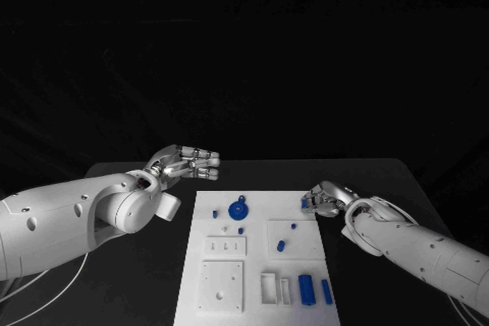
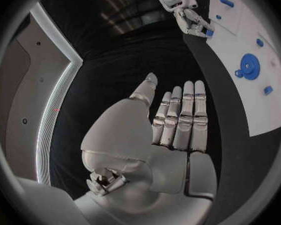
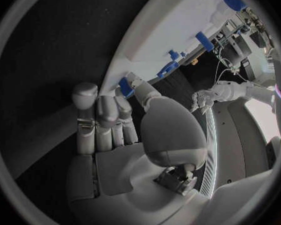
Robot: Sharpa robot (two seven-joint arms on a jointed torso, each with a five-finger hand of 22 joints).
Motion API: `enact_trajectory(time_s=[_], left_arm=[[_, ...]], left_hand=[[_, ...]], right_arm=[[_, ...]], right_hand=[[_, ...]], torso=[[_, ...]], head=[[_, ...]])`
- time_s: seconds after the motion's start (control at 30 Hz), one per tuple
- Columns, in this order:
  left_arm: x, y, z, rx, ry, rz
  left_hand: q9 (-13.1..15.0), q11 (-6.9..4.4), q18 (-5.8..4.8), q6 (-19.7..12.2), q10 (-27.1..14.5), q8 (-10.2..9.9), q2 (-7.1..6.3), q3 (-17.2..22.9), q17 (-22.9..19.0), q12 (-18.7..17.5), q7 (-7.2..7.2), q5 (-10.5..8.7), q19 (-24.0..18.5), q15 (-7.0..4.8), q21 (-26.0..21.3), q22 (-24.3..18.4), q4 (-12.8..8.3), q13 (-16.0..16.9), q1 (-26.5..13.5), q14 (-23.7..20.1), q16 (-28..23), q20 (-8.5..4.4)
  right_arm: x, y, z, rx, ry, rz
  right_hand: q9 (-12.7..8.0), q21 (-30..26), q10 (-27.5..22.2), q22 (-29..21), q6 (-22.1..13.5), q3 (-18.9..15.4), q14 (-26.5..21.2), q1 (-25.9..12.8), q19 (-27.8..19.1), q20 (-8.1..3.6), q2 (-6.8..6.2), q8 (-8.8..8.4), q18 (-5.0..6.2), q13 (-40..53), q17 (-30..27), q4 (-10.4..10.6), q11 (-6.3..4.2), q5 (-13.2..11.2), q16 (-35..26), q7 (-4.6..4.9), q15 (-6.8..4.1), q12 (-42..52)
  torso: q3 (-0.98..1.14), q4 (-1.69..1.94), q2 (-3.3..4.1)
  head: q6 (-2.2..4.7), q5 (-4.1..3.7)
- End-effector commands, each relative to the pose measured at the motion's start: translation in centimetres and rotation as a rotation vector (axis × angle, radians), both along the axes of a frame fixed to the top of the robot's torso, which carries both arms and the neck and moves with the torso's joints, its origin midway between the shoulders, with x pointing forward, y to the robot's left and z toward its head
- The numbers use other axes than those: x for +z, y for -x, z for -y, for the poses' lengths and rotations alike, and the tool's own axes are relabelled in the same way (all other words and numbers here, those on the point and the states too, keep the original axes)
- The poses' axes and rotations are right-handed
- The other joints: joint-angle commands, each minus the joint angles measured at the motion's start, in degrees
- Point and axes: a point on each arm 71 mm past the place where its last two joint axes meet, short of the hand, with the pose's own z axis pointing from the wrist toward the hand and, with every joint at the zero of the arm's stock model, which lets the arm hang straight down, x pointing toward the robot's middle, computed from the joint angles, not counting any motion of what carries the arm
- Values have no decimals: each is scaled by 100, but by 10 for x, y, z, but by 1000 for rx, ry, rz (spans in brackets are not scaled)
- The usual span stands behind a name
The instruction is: Assemble the parts on the task board
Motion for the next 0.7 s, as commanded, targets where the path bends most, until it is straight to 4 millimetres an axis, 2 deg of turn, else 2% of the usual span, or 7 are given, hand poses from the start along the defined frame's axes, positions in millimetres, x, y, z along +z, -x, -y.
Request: enact_trajectory(time_s=[0.03, 0.2, 0.33, 0.4, 0.47, 0.57, 0.7], left_arm=[[1, 1, 3, -19, 4, 5], [1, 1, 2, -19, 2, 4], [0, 0, 2, -20, -14, -4], [-2, 0, 2, -20, -30, -17], [-3, 0, 3, -22, -55, -33], [-6, 0, 3, -23, -97, -62], [-11, -1, 4, -30, -172, -113]], left_hand=[[6, 22, -38, -1, -32, 26, 22, 6, 8, 15, 7, 33, -20, -2, 5, -5, -27, 8, 21, -3, 32, -27], [6, 22, -38, -1, -32, 26, 22, 6, 8, 15, 7, 33, -20, -2, 5, -5, -27, 8, 21, -3, 32, -27], [14, -2, -31, 148, 25, 35, 51, 16, 18, 16, -15, 29, 27, -35, 36, 8, -11, 7, 7, 82, 63, -50], [17, -64, -23, 222, 178, 37, 74, 20, 47, 17, -51, 20, 151, -118, 117, 43, 18, 5, -20, 273, 173, -114], [23, -181, -45, 310, 525, 37, 91, 21, 81, 12, -103, -10, 324, -232, 251, 106, 70, 9, -70, 499, 339, -222], [28, -239, -105, 458, 669, 39, 86, 13, 115, 11, -157, -30, 435, -318, 379, 172, 142, 12, -128, 663, 523, -329], [22, -350, -151, 387, 944, 38, 58, -15, 352, 13, -170, -65, 728, -528, 705, 351, 223, 14, -179, 1106, 1058, -538]], right_arm=[[1, 0, -1, -3, 4, 13], [2, 0, -2, -16, 2, 25], [3, 1, -5, -21, 2, 15], [5, 2, -7, -20, 5, 10], [9, 3, -10, -18, 6, 6], [16, 3, -15, -15, 17, -5], [28, 2, -24, -14, 43, -14]], right_hand=[[5, 15, 18, 472, 61, -3, -16, -17, 162, -45, 57, 5, 35, 12, 6, -4, -35, -10, 9, 0, -43, 30], [6, 27, 34, 473, 104, -19, -8, -37, 170, -54, 80, 5, 32, 20, 27, 15, -45, 8, 30, -15, -51, 39], [8, 37, 49, 474, 163, -31, -4, -36, 180, -62, 91, 7, 34, 27, 56, 18, -58, -9, 56, -34, -60, 44], [10, 36, 56, 474, 203, -32, -4, -10, 181, -66, 81, 7, 34, 32, 63, -9, -64, 13, 60, -43, -64, 48], [8, 36, 61, 474, 219, -44, -3, -20, 183, -68, 89, 5, 32, 34, 68, -10, -66, 7, 62, -47, -66, 46], [6, 31, 68, 472, 215, -75, -2, -34, 187, -72, 87, 4, 34, 39, 72, -7, -68, 12, 61, -50, -69, 48], [4, 14, 61, 468, 172, -92, -2, -36, 186, -69, 81, 4, 41, 35, 66, -10, -64, 3, 46, -38, -65, 33]], torso=[[-2, 3, 0], [3, -2, -1], [4, -13, -8], [5, -18, -15], [6, -27, -24], [5, -42, -42], [-1, -79, -103]], head=[[4, 2], [3, 7], [7, 16], [18, 21], [31, 18], [39, 27], [34, 54]])
